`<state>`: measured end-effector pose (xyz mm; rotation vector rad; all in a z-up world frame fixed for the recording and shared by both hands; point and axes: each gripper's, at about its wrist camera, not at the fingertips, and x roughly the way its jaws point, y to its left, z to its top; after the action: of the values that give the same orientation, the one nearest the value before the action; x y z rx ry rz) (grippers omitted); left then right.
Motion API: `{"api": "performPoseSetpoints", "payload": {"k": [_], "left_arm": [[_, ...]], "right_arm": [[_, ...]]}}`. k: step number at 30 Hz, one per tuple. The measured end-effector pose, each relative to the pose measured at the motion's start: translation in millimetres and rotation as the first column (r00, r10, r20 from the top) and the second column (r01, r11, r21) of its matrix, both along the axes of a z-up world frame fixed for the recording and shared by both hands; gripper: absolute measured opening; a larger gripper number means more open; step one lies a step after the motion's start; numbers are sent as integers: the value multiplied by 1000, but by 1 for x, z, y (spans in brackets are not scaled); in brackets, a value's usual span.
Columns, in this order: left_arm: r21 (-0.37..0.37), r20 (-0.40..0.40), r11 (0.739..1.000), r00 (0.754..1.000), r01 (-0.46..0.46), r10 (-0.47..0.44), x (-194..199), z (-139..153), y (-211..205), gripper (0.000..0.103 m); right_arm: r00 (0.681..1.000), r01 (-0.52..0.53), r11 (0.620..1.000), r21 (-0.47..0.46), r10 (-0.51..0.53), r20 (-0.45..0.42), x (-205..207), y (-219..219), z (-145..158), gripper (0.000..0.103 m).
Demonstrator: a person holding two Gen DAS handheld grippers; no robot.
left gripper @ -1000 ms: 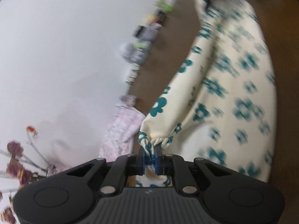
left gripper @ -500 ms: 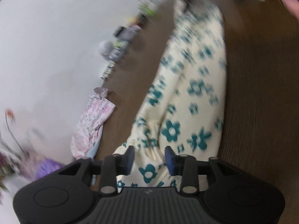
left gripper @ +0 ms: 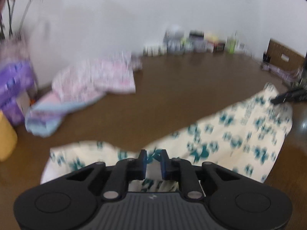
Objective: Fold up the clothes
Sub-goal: 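Open both grippers and release the folded shirt onto the table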
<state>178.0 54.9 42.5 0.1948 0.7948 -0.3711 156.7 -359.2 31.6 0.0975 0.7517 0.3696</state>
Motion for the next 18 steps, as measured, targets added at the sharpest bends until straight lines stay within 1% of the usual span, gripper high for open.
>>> {"api": "performPoseSetpoints", "payload": {"k": [1,4,5,7,9,10,11,13,14,16,18], "left_arm": [[3,-14,1000,1000,-3,3,-2,-6,1,13],[6,16,1000,1000,-1,1,-12,-14,2,13],[8,24,1000,1000,-4,3,-14,-16,1,13],[19,41,1000,999,-7,6,-18,-18,0,13],[35,54,999,999,-8,6,-21,-19,-2,13],[40,59,999,998,-11,9,-22,-19,-3,13],[41,63,999,998,-17,14,-24,-20,-4,13],[33,71,999,997,-32,30,-25,-21,-3,15],[26,74,999,996,-43,41,-26,-21,-1,15],[10,81,998,994,-70,69,-28,-22,1,21],[-14,81,995,992,-95,95,-28,-22,4,22]], "right_arm": [[1000,7,1000,11,-7,-1,-2,-3,0,15],[1000,29,999,44,-29,-5,-8,-11,-2,21],[999,36,998,58,-37,7,-11,-13,1,21],[995,46,995,84,-53,83,-18,-15,14,21],[988,49,996,81,-60,142,-18,-12,22,21],[985,44,996,75,-56,166,-16,-10,24,21],[984,28,998,60,-38,172,-12,-5,22,21],[989,5,1000,14,-7,148,-1,5,12,21],[992,11,1000,-27,-7,122,4,10,5,21],[996,28,996,-80,-22,81,8,12,-11,21],[998,46,993,-106,-41,48,10,11,-26,21]]}}
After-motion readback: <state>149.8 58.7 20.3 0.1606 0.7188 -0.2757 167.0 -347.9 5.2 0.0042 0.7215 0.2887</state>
